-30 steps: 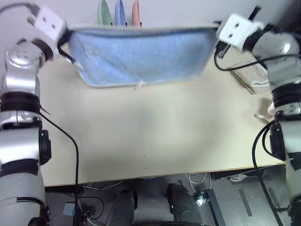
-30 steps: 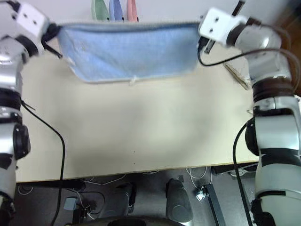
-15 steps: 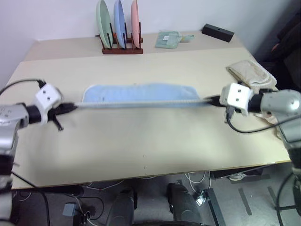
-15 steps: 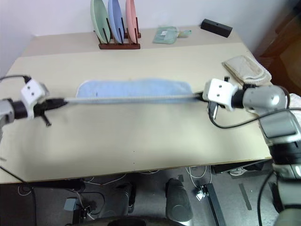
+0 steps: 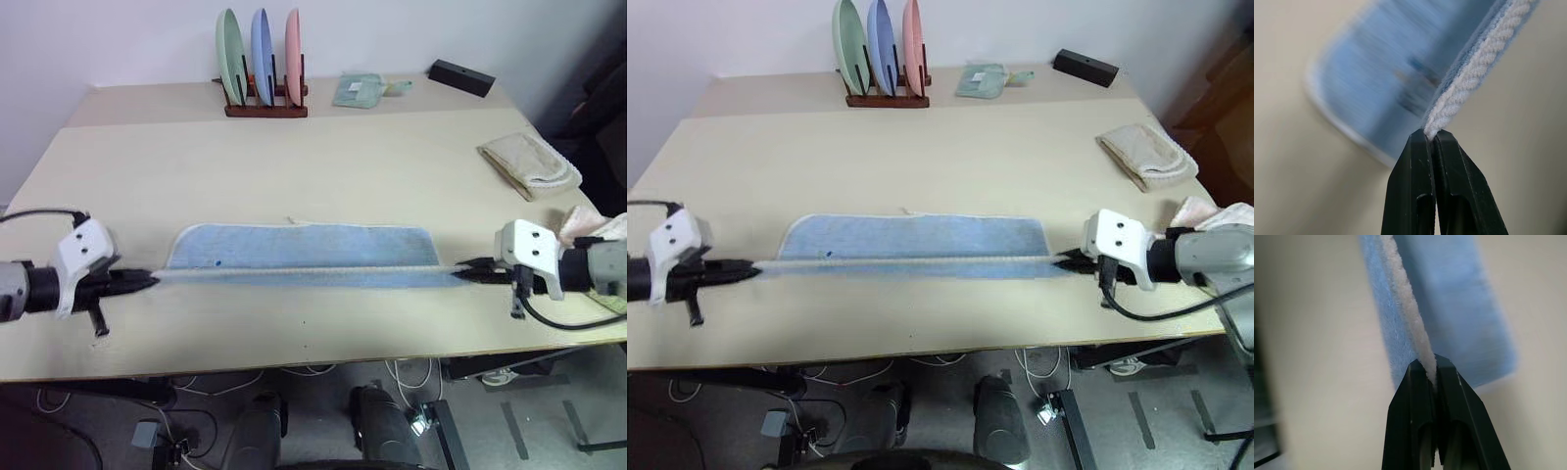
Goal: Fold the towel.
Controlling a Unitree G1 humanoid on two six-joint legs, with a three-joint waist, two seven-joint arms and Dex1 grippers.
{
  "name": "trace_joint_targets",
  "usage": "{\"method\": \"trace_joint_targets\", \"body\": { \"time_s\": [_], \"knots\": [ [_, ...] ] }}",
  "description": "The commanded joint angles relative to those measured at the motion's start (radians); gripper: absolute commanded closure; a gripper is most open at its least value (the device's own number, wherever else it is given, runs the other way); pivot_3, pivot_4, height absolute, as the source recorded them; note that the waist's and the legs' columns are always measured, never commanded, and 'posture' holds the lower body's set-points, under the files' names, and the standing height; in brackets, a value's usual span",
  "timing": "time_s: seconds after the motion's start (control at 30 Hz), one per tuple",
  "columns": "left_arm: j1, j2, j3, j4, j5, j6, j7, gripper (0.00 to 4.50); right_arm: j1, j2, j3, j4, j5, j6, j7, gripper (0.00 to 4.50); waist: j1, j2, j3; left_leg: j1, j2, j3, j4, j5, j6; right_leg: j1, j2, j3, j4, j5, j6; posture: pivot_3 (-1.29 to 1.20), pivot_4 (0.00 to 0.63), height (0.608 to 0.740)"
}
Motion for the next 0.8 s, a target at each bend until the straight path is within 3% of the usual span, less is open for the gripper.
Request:
{"method": "trace_joint_targets", "body": {
  "time_s": [0.03, 0.33, 0.63, 0.73, 0.8],
  "knots": [
    [-0.189, -0.066, -0.134, 0.198, 0.105, -0.085, 0.044, 4.44, -0.102, 0.047, 0.061, 0.143, -0.090, -0.075, -0.046, 4.50, 0.001, 0.000, 0.000, 0.001, 0.000, 0.000, 0.000, 0.000, 0.000, 0.001, 0.000, 0.000, 0.000, 0.001, 0.002, 0.00, 0.150, 0.740],
    [-0.505, -0.202, -0.315, 0.653, 0.282, -0.327, 0.077, 4.44, -0.323, 0.204, 0.183, 0.490, -0.228, -0.228, -0.124, 4.50, -0.010, -0.001, 0.000, 0.000, -0.001, 0.000, -0.001, 0.000, 0.000, -0.002, 0.000, 0.000, 0.001, 0.001, 0.002, 0.00, 0.150, 0.740],
    [-0.567, -0.234, -0.333, 0.798, 0.314, -0.374, 0.048, 4.44, -0.406, 0.277, 0.201, 0.656, -0.272, -0.313, -0.152, 4.50, -0.010, -0.001, 0.000, -0.001, -0.001, 0.000, -0.001, 0.000, 0.000, -0.002, 0.000, 0.000, 0.002, 0.001, 0.002, 0.00, 0.150, 0.740],
    [-0.573, -0.235, -0.308, 0.806, 0.298, -0.357, 0.067, 3.63, -0.424, 0.280, 0.188, 0.670, -0.271, -0.300, -0.164, 3.62, -0.010, -0.001, 0.000, -0.001, -0.001, -0.001, 0.000, 0.000, 0.000, -0.002, 0.000, 0.000, 0.002, 0.001, 0.002, 0.00, 0.150, 0.740],
    [-0.577, -0.235, -0.289, 0.812, 0.298, -0.364, 0.103, 2.70, -0.424, 0.269, 0.176, 0.660, -0.269, -0.299, -0.172, 2.70, -0.010, -0.001, 0.000, -0.001, -0.001, -0.001, 0.000, 0.000, 0.000, -0.002, 0.000, 0.000, 0.002, 0.001, 0.002, 0.00, 0.150, 0.740]
  ]
}}
